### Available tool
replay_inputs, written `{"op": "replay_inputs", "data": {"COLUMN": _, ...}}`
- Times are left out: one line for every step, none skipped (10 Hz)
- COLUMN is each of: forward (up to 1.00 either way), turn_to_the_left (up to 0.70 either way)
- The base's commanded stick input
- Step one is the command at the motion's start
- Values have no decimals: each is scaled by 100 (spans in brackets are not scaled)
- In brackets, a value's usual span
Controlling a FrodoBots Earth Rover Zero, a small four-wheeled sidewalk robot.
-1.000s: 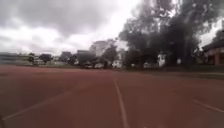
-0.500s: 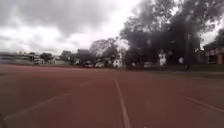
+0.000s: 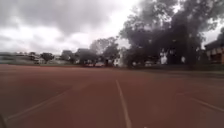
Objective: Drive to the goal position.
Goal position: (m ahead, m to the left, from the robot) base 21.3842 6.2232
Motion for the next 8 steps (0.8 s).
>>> {"op": "replay_inputs", "data": {"forward": 70, "turn_to_the_left": 0}}
{"op": "replay_inputs", "data": {"forward": 70, "turn_to_the_left": 0}}
{"op": "replay_inputs", "data": {"forward": 70, "turn_to_the_left": 0}}
{"op": "replay_inputs", "data": {"forward": 70, "turn_to_the_left": 0}}
{"op": "replay_inputs", "data": {"forward": 70, "turn_to_the_left": 0}}
{"op": "replay_inputs", "data": {"forward": 70, "turn_to_the_left": 0}}
{"op": "replay_inputs", "data": {"forward": 70, "turn_to_the_left": 0}}
{"op": "replay_inputs", "data": {"forward": 70, "turn_to_the_left": 0}}
